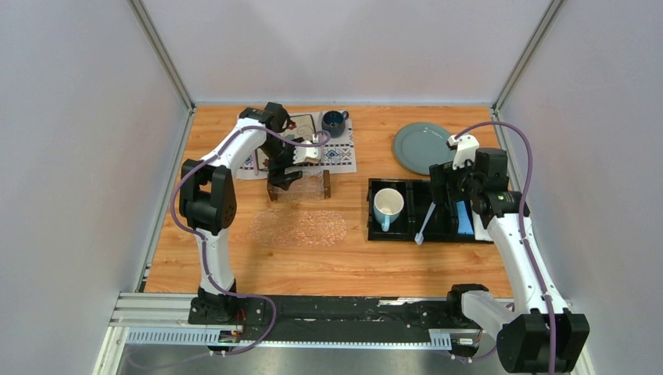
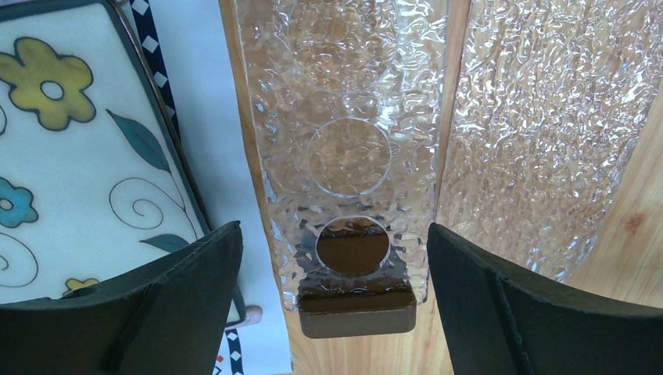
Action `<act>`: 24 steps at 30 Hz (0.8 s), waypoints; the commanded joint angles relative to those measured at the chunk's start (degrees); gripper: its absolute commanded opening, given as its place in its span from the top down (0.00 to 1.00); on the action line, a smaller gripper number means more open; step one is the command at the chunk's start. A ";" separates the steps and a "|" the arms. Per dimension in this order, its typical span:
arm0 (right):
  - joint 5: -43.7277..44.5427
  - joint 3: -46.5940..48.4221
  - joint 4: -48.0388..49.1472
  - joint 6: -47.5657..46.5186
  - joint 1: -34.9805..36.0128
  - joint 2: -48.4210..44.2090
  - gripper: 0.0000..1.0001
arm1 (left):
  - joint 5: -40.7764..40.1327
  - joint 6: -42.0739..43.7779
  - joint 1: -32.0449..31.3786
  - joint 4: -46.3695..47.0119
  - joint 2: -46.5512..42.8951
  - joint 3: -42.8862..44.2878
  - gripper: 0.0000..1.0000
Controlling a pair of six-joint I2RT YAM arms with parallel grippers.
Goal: Prepare toiletry sets of a toothbrush and toothpaste on the tray
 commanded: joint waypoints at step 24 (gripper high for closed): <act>-0.02 -1.51 4.09 -1.45 0.00 -0.47 0.00 | -1.18 -5.55 -1.15 1.61 1.17 -0.98 0.05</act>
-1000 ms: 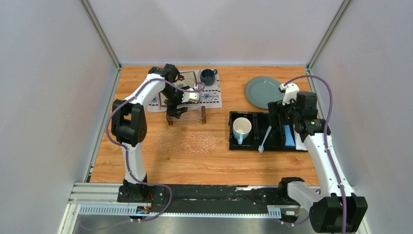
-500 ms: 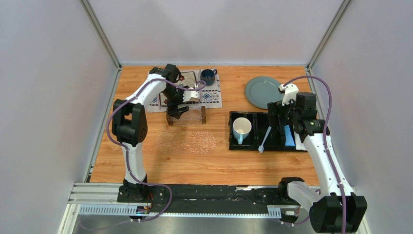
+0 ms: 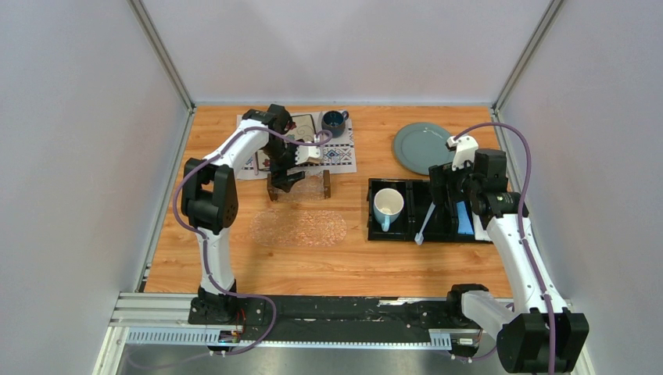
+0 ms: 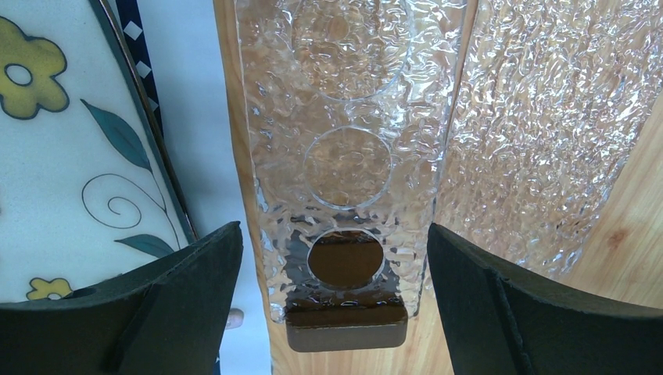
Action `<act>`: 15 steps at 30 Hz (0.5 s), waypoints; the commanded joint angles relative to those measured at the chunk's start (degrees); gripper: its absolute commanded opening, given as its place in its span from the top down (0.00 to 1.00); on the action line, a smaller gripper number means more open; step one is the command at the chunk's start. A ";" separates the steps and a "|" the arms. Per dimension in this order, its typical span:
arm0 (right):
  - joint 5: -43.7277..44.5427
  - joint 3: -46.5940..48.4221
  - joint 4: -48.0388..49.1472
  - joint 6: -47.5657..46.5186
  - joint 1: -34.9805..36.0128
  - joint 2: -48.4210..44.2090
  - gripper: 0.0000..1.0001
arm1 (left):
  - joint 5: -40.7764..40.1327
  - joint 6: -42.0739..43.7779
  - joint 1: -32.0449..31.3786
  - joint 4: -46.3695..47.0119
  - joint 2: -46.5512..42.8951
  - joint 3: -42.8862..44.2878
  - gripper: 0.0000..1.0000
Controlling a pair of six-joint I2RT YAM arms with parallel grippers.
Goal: Prepare toiletry sets of a toothbrush and toothpaste on the tray
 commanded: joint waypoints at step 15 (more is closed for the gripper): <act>0.82 -0.99 3.57 -1.36 0.00 0.16 0.00 | 0.06 -3.03 -0.63 2.89 -0.80 -1.44 0.05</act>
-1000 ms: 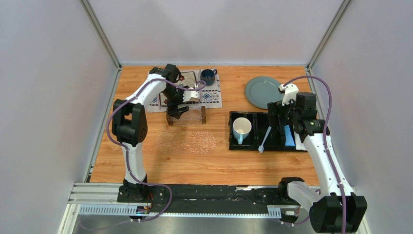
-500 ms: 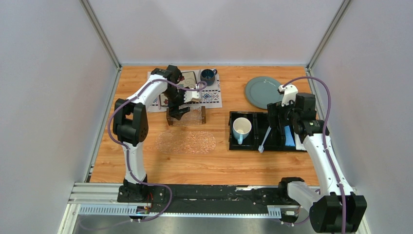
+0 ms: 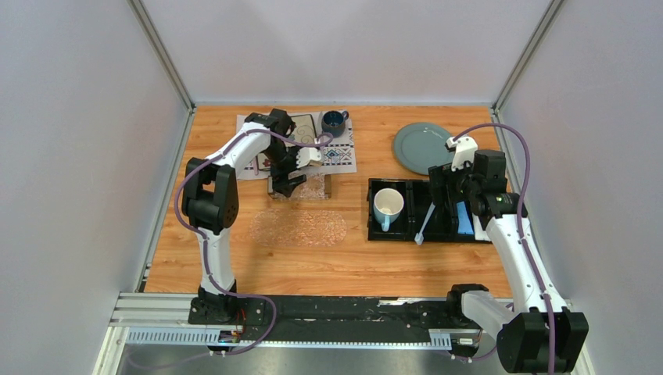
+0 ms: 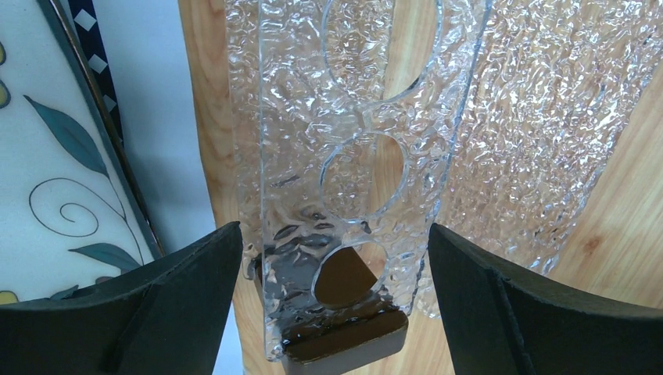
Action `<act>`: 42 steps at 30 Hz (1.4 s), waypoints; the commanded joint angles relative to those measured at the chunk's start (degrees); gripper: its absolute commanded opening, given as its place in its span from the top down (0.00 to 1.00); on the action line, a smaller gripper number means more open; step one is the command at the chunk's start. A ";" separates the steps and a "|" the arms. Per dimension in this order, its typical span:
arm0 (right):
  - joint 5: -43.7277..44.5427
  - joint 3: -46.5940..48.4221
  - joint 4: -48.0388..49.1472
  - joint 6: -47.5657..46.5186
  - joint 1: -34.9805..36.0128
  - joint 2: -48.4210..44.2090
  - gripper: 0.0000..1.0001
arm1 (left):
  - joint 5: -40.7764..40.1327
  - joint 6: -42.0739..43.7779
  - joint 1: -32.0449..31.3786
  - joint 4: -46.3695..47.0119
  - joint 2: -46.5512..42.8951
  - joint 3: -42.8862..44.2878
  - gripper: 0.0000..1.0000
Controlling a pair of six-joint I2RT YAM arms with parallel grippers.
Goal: Prepare toiletry sets of a toothbrush and toothpaste on the tray
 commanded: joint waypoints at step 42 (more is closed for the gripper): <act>0.14 -1.92 3.09 -2.13 -0.01 -1.70 0.00 | -2.26 -0.91 -0.65 2.30 -0.80 1.36 0.05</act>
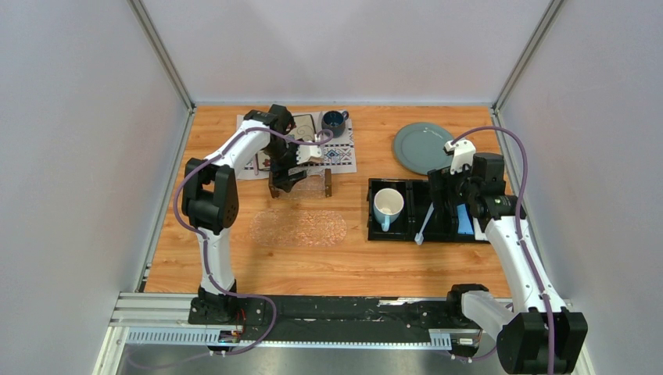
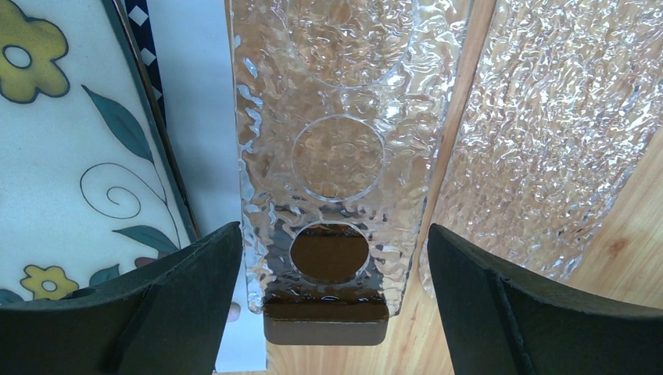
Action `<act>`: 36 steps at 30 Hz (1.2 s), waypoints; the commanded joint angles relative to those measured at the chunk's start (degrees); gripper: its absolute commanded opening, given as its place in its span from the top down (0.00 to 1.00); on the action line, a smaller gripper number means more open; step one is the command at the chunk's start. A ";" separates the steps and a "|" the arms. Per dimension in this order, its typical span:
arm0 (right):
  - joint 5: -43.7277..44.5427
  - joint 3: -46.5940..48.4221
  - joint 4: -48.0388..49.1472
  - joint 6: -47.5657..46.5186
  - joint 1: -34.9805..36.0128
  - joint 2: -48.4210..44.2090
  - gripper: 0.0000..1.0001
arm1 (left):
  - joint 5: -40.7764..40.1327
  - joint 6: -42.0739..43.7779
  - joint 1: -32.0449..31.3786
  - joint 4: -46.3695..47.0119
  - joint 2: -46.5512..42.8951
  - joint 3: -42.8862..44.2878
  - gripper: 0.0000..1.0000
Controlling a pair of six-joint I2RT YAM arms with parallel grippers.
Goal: Prepare toiletry sets of a toothbrush and toothpaste on the tray
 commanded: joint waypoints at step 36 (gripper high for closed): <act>0.31 -0.15 2.02 -0.84 0.08 -0.45 0.00 | -0.52 4.47 -0.72 2.13 -0.97 -2.30 0.40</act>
